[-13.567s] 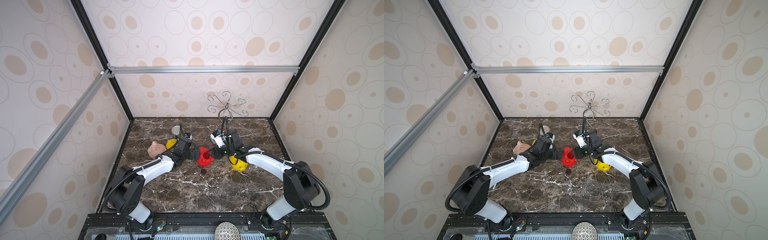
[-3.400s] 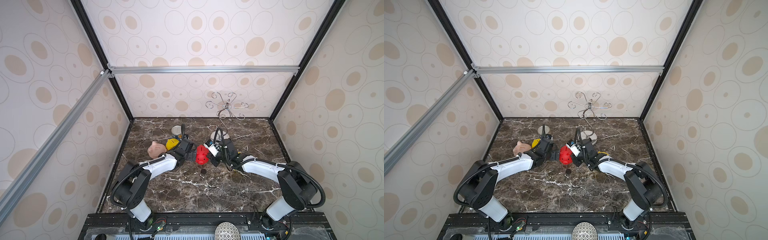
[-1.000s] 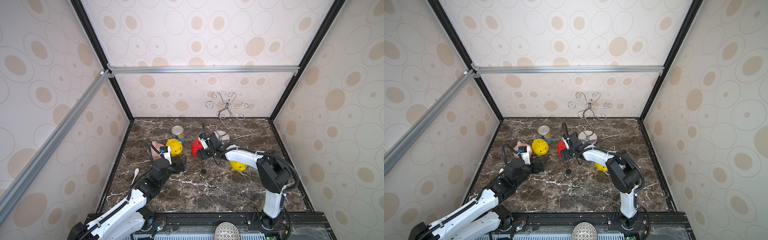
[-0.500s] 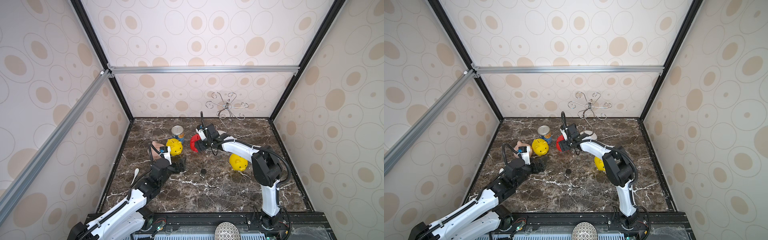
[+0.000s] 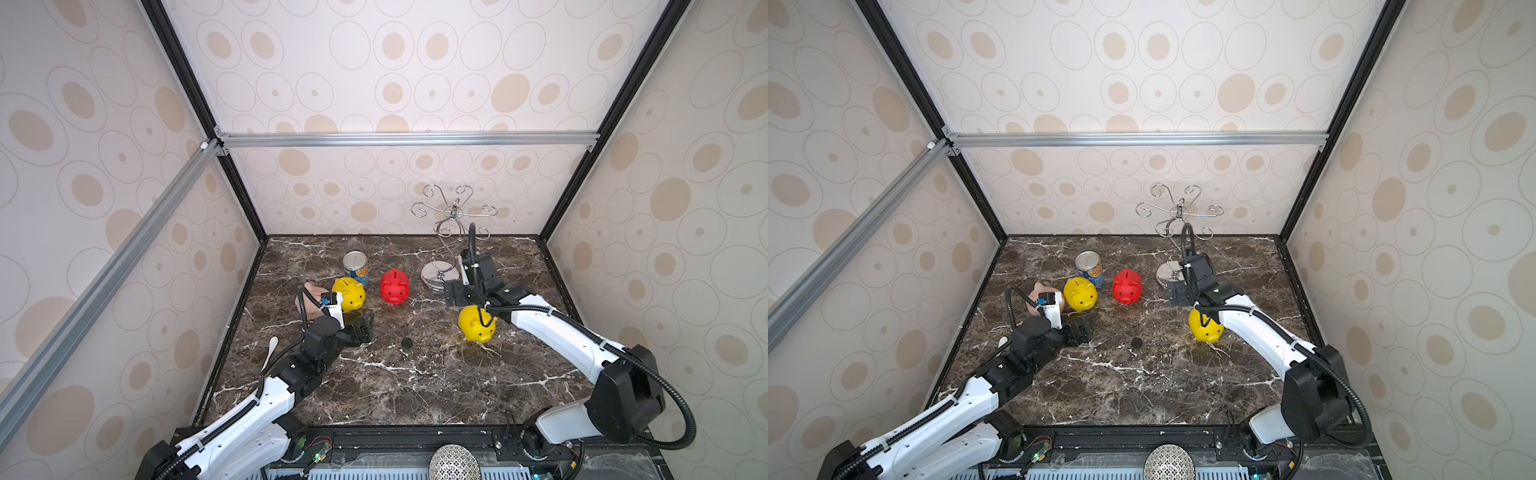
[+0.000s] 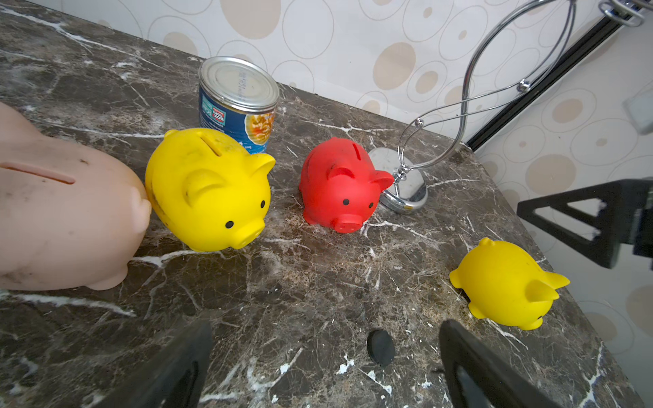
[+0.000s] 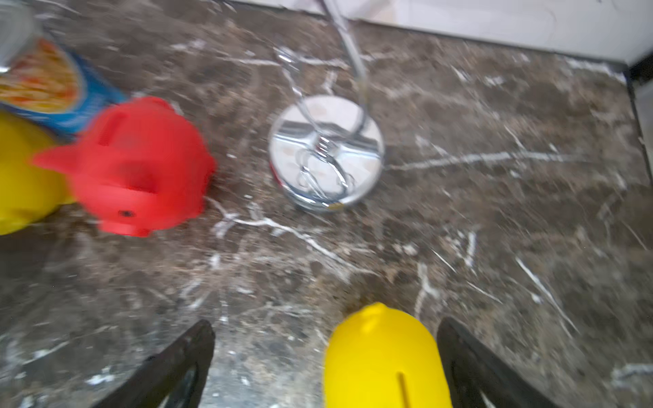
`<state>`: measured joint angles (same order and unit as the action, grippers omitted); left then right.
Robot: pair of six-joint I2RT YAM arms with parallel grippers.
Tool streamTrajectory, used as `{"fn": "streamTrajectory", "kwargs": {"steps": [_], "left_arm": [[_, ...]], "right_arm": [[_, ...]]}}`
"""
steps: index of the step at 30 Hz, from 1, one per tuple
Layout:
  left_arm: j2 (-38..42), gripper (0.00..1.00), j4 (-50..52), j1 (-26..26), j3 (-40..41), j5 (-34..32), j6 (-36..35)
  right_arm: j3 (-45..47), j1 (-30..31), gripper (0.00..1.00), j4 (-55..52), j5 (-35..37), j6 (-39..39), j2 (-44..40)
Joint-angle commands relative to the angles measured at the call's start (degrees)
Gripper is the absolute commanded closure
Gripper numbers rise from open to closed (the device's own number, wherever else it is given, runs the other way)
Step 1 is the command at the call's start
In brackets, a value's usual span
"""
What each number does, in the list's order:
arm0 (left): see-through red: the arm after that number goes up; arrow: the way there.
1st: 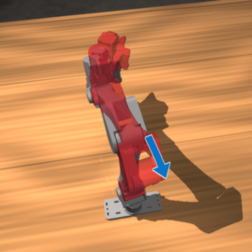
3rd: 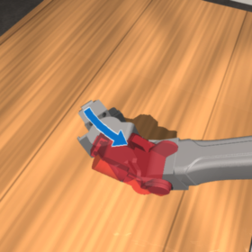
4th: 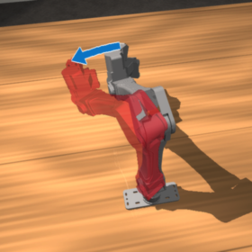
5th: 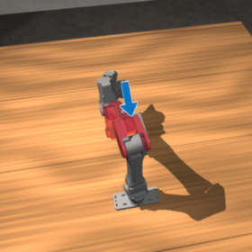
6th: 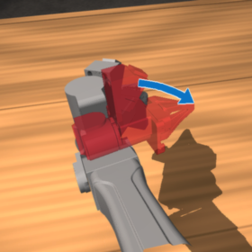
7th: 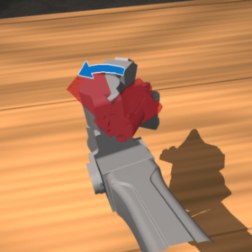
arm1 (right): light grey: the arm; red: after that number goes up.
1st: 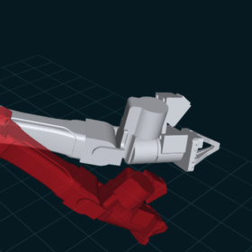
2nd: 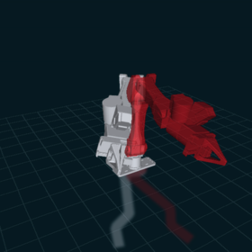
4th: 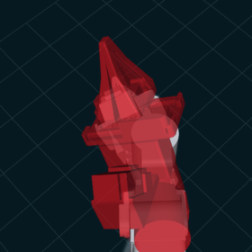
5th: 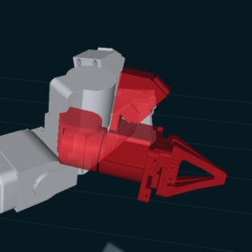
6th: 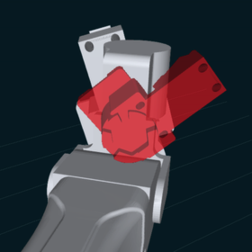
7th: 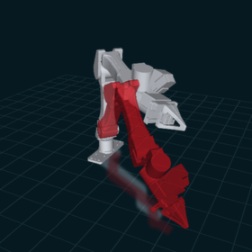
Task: Open piggy banks
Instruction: Move the piggy bank to the center of the board.
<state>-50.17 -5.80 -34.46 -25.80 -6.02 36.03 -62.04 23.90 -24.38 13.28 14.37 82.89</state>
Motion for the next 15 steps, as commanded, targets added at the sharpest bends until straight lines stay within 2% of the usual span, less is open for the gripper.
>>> {"fn": "streamTrajectory", "kwargs": {"steps": [1, 5, 15], "left_arm": [[-1.17, 0.0, -1.67, -0.01, -1.66, 0.87, 0.31], [-1.75, 0.0, -1.4, -0.06, -2.3, 1.19, 0.14], [-2.8, 0.0, -2.28, -0.01, -2.2, 2.46, 0.89]], "right_arm": [[3.05, -2.93, 0.01, -2.64, -4.22, 1.77, 0.31], [5.48, -7.39, 0.01, -1.62, -12.99, 2.51, 1.92], [12.32, -7.04, 0.01, 0.59, -15.52, 8.15, -0.39]]}}
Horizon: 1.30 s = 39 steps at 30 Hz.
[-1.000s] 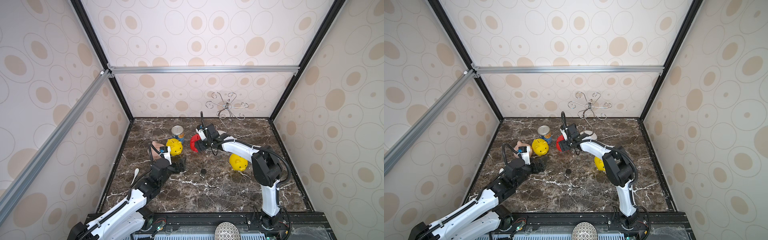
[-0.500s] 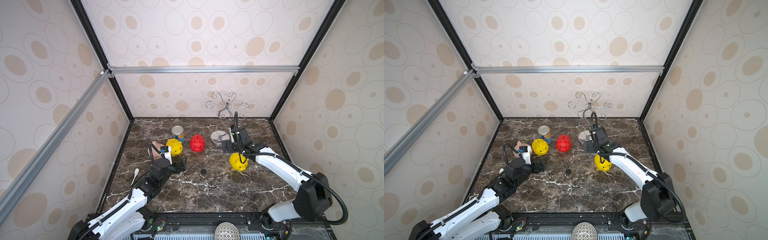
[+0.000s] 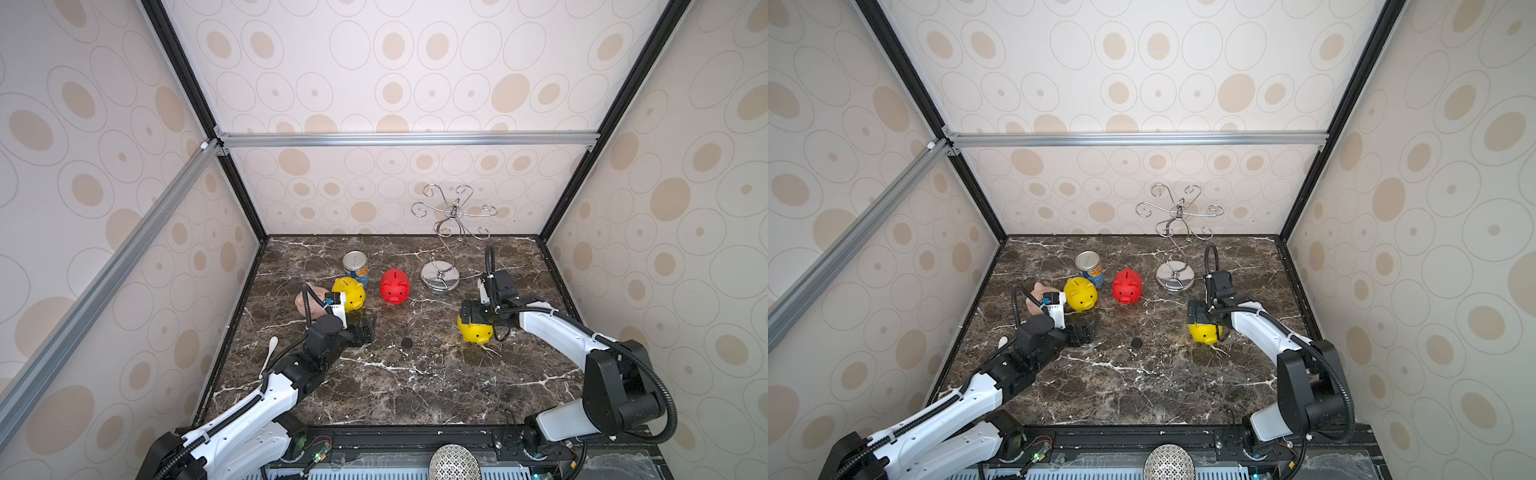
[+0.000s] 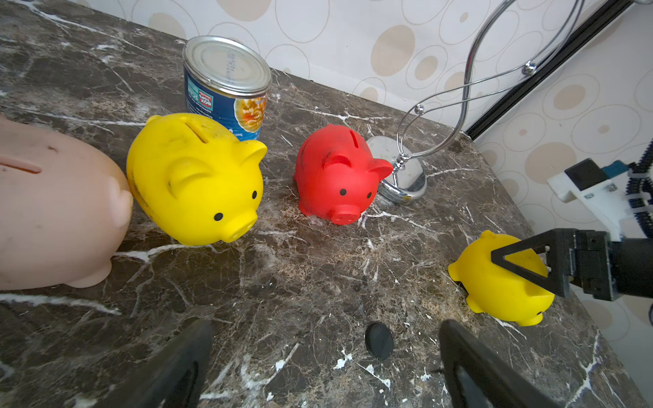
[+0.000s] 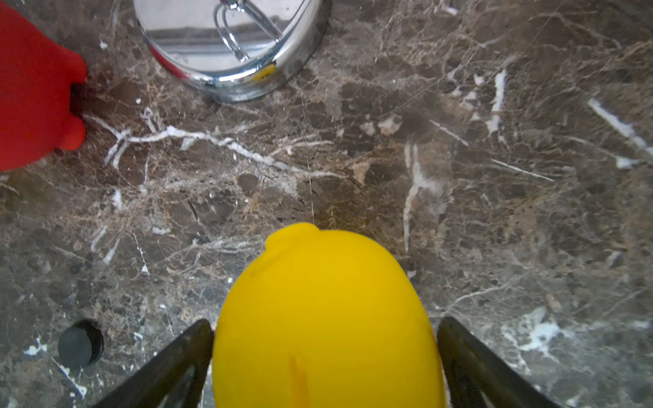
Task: Open piggy banks
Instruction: Move the piggy bank to the center of the board.
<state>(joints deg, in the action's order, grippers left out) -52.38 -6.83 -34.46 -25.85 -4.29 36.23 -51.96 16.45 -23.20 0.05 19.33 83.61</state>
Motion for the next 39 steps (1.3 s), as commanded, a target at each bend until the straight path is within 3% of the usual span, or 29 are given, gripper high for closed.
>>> {"fn": "streamTrajectory", "kwargs": {"steps": [1, 8, 12, 39], "left_arm": [[-0.72, 0.0, -1.22, -0.08, -2.31, 0.95, 0.71], [-0.84, 0.0, -1.46, -0.07, -2.1, 1.13, 1.29], [-0.48, 0.0, -1.53, -0.04, -1.71, 1.06, 1.7], [0.28, 0.0, 1.0, -0.08, -1.29, 0.45, 3.06]], "right_arm": [[3.22, 0.9, 0.01, 0.22, -2.22, 4.17, -1.54], [7.62, 7.26, 0.01, 7.42, -0.71, 13.66, -3.57], [7.31, 12.74, 0.03, 13.93, 0.89, 19.2, -0.38], [-0.07, 25.44, 0.08, 30.63, 10.23, 32.71, 15.17]]}}
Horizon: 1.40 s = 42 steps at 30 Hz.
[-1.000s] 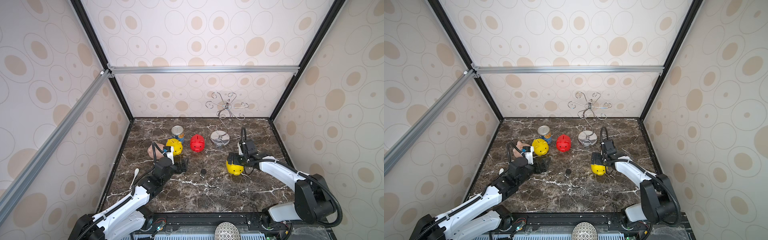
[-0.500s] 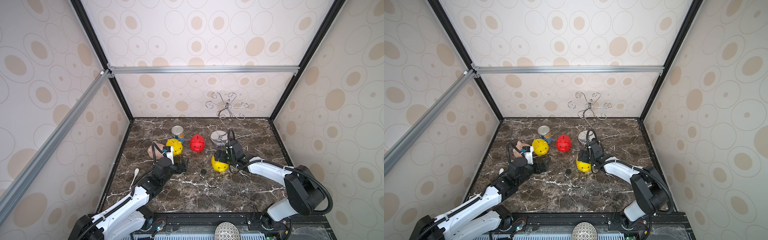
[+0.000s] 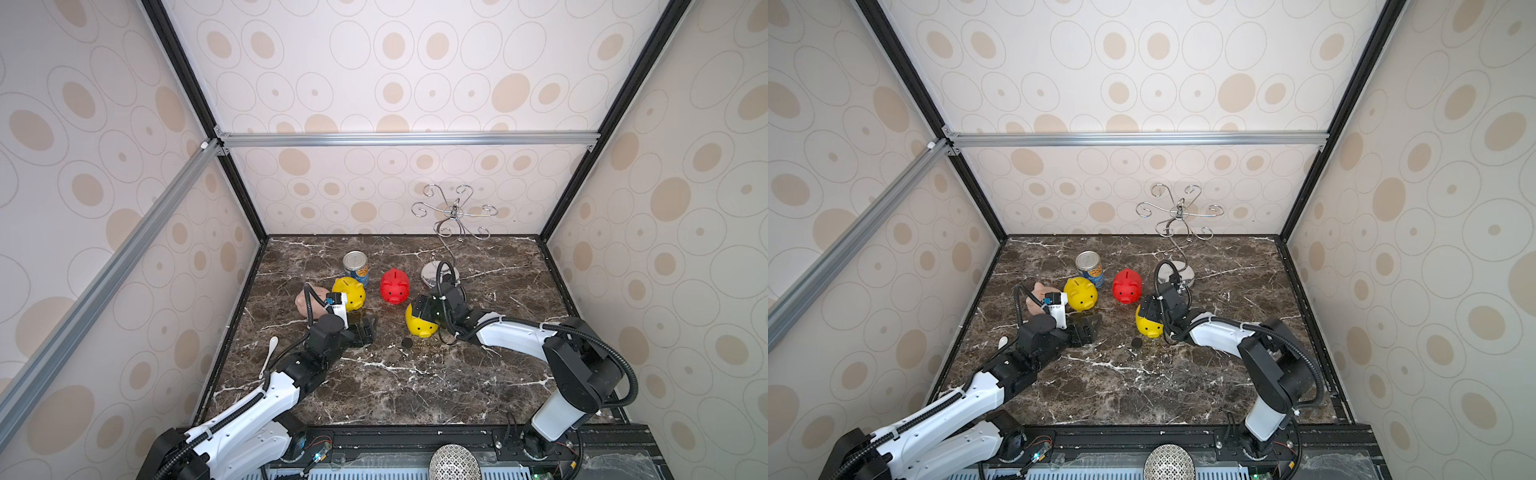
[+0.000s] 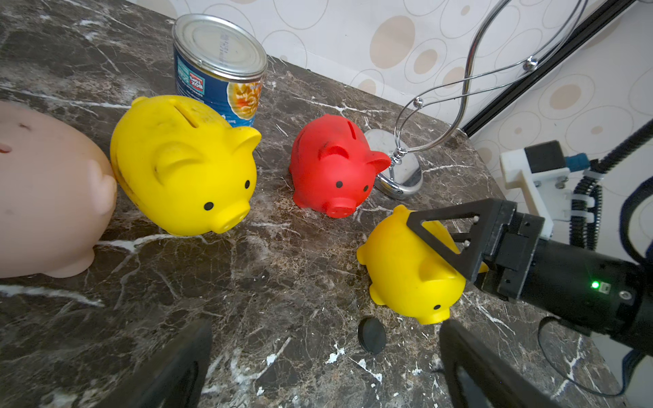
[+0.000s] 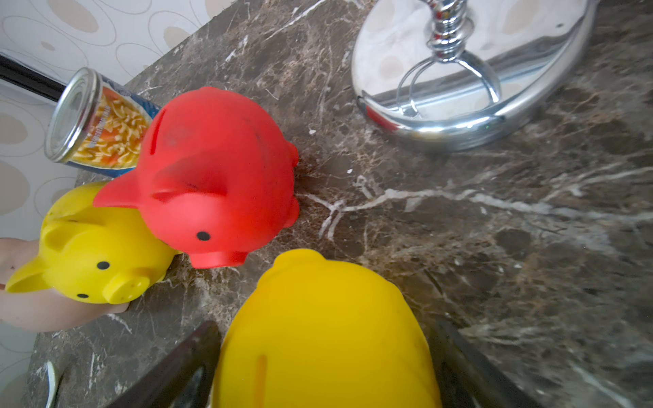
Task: Open piggy banks
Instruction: Move the piggy bank to the center of the board, then adjust the piggy bank at the center of the board.
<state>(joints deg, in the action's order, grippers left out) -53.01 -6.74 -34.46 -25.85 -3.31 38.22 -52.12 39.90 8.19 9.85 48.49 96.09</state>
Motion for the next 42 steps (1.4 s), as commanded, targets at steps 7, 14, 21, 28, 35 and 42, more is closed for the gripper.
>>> {"fn": "streamTrajectory", "kwargs": {"steps": [7, 14, 21, 28, 35, 42], "left_arm": [[2.65, 0.0, 2.42, -0.08, -1.16, -1.16, 1.01], [2.9, 0.0, 2.89, -0.04, -1.24, -2.05, 0.77], [2.4, 0.0, 2.81, -0.08, -1.64, -2.49, 1.09], [-0.89, 0.0, 2.57, -0.07, -2.65, -0.6, 0.49], [-4.28, 0.0, 1.65, 0.0, -2.89, 2.07, 0.51], [-8.29, 0.0, 2.07, 0.02, -4.76, 3.99, 0.38]], "right_arm": [[0.2, 7.96, 0.09, 1.66, 3.33, 8.9, 3.16], [-0.85, 9.94, 0.08, 2.73, 2.06, 11.25, 1.84], [-2.13, 9.67, 0.03, -1.12, 0.18, 1.64, -1.46], [-3.15, 7.61, 0.01, -12.4, -1.58, -18.44, -9.4], [-0.43, 1.58, 0.03, -20.67, -8.96, -27.05, -16.61], [0.93, 1.23, 0.12, -21.32, -13.8, -29.08, -14.92]]}}
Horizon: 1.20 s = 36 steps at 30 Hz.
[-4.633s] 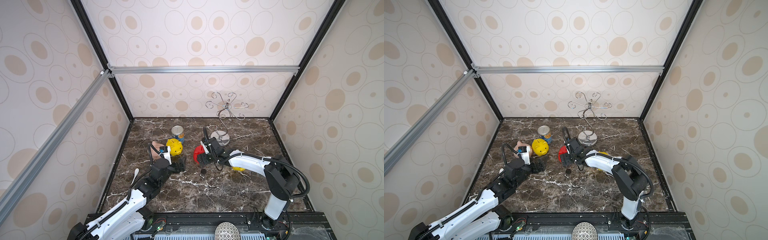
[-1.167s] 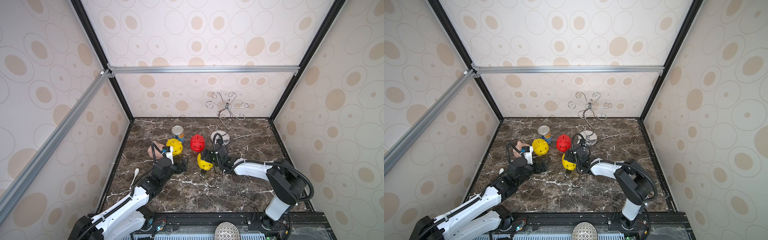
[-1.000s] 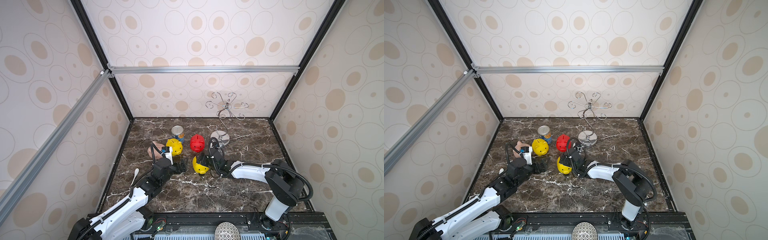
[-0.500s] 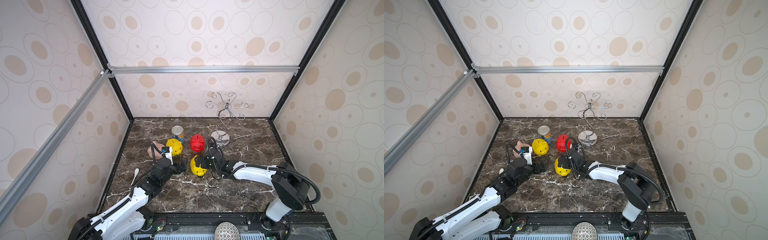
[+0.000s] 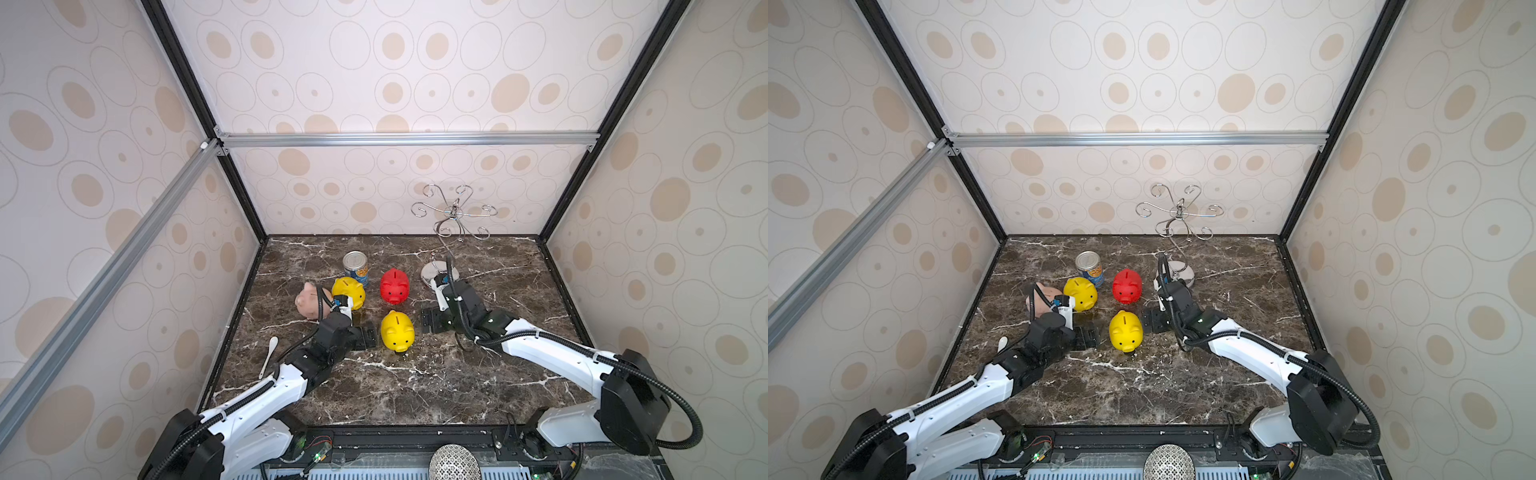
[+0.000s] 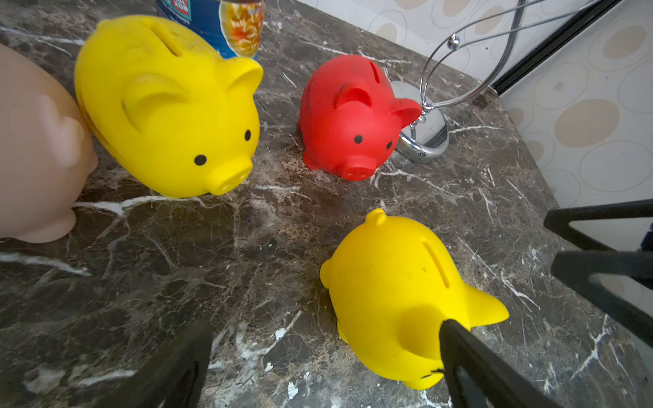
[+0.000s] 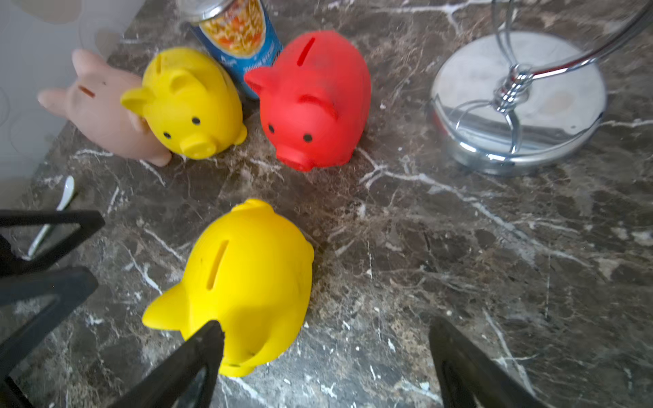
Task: Open piggy banks
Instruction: Adjust the piggy bank at the center of the board.
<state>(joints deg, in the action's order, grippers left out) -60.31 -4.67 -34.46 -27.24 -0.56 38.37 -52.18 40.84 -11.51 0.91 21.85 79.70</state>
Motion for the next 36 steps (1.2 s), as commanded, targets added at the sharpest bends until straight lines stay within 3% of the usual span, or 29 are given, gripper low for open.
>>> {"fn": "streamTrajectory", "kwargs": {"steps": [1, 4, 11, 19, 23, 26, 28, 30, 36], "left_arm": [[-1.54, 0.0, 0.41, 0.01, -3.9, 1.23, 0.24], [-2.65, 0.0, 0.21, 0.06, -4.13, 1.71, 1.1], [-4.46, 0.0, -1.03, 0.05, -3.98, 1.76, 2.67], [-3.32, 0.0, -1.6, 0.1, -3.28, 0.91, 2.85], [-2.0, 0.0, -2.02, 0.3, -2.86, 0.3, 3.28], [-1.4, 0.0, -0.28, 1.43, -3.85, -0.01, 2.85], [-1.05, 0.0, -0.04, 2.45, -3.72, 0.35, 2.99], [-0.87, 0.0, -0.27, 4.2, -3.3, 1.93, 3.58], [0.43, 0.0, -0.69, 7.81, -2.04, 4.88, 4.08]], "right_arm": [[0.69, 0.34, 0.14, -1.56, -6.65, -2.13, 2.65], [1.02, 1.07, 0.21, 0.42, -8.56, -0.36, 4.4], [1.51, 2.86, 0.26, 7.22, -12.2, 3.46, 7.4], [-0.96, 2.94, 0.3, -0.09, -5.46, -3.68, 3.38], [-2.21, 4.17, 0.51, -1.56, -11.95, -9.53, 2.87], [-4.61, 6.9, 0.69, -3.91, -10.91, -13.27, 4.74], [-6.83, 8.28, 0.76, -5.23, -10.72, -15.28, 6.25], [-8.09, 9.61, 0.76, -4.9, -10.03, -16.74, 7.09], [-12.49, 11.94, 0.63, -8.56, -6.25, -20.74, 10.95]]}}
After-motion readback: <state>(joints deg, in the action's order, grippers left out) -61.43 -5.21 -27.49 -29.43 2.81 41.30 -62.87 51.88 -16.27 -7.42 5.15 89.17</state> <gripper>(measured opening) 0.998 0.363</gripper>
